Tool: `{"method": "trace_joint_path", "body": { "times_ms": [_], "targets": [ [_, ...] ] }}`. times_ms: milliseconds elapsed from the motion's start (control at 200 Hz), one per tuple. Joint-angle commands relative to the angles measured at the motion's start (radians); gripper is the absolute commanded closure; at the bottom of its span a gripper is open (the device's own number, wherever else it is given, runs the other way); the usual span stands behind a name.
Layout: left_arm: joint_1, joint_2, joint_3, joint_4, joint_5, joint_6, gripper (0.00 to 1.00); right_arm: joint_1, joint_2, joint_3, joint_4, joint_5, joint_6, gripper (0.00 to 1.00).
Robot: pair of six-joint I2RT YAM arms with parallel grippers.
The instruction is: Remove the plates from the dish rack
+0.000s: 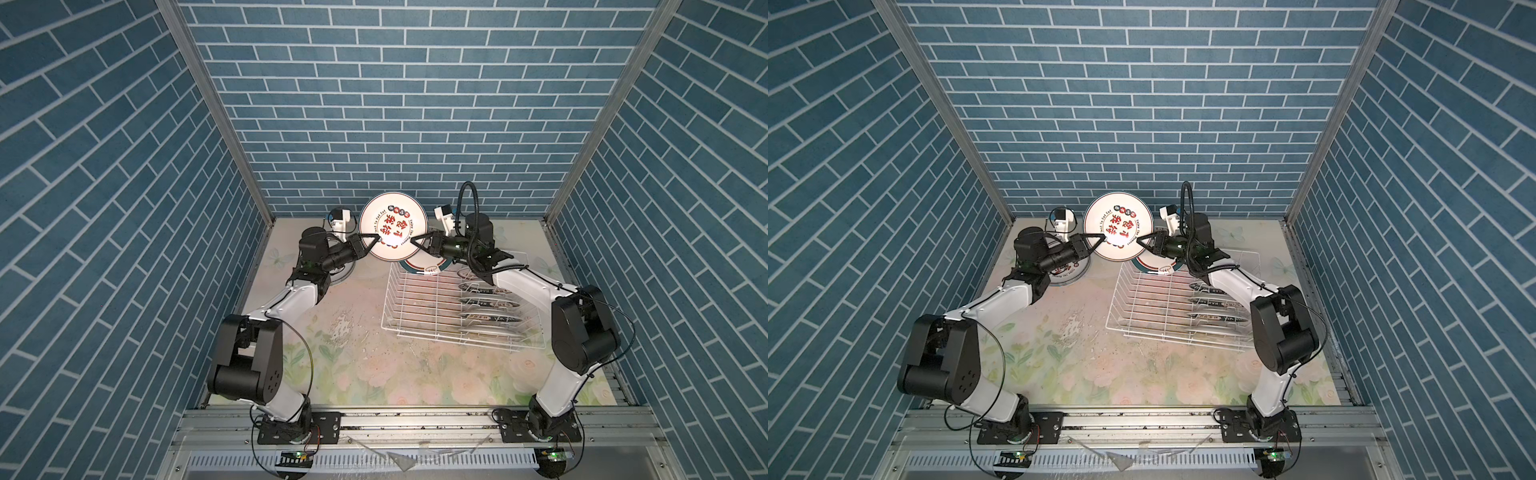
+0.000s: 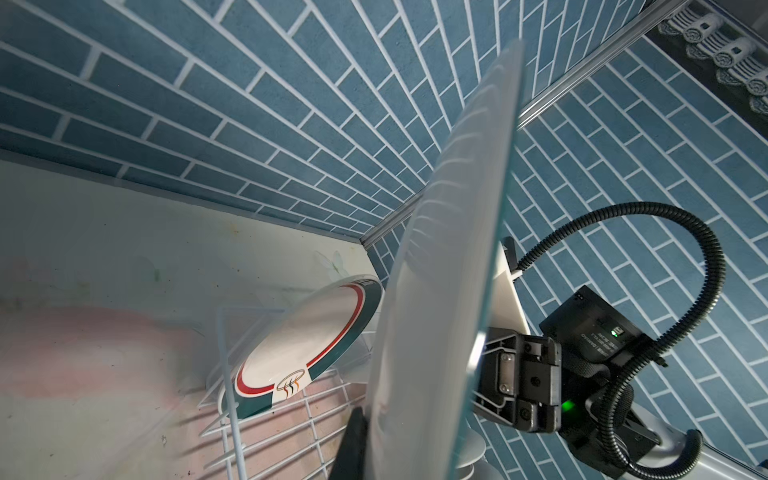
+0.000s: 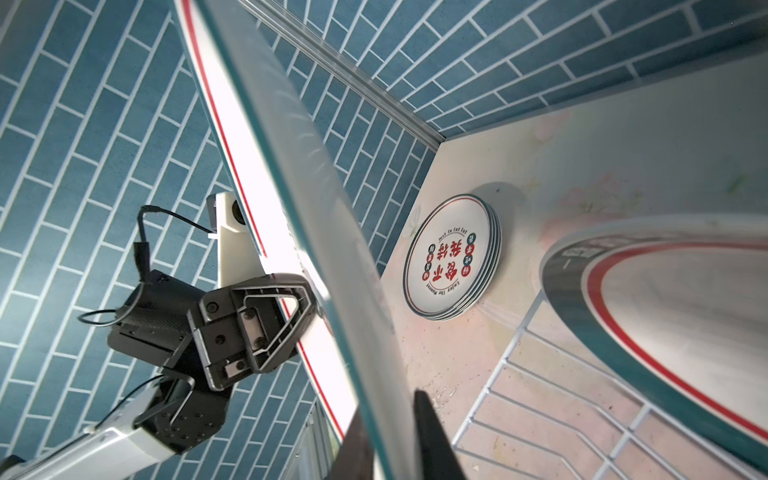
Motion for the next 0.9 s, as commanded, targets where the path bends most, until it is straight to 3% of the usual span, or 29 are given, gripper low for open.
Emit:
{"method": "trace_joint_path", "body": {
  "times_ms": [0,240,360,555,895],
  "targets": [
    [0.067,-0.017,-0.002,-0.010,-0.003,0.012,1.00,0.009,-0.031,0.115,-0.182,0.037,-0.195,0.68],
    [0.295,-0.043,-0.021,-0.203,-0.029,-0.006,1.00,-0.002,-0.098,0.200,-0.574,0.288,-0.499,0.62],
    [0.374,0.003,0.011,-0.349,-0.071,0.027,1.00,-0.001,-0.156,0.212,-0.723,0.489,-0.609,0.61],
    [0.390,0.102,0.107,-0.523,-0.122,0.103,1.00,-0.005,-0.206,0.200,-0.820,0.791,-0.737,0.59],
    [0.398,0.222,0.222,-0.730,-0.219,0.181,0.97,-0.014,-0.159,0.208,-0.861,0.902,-0.798,0.57]
  ]
}}
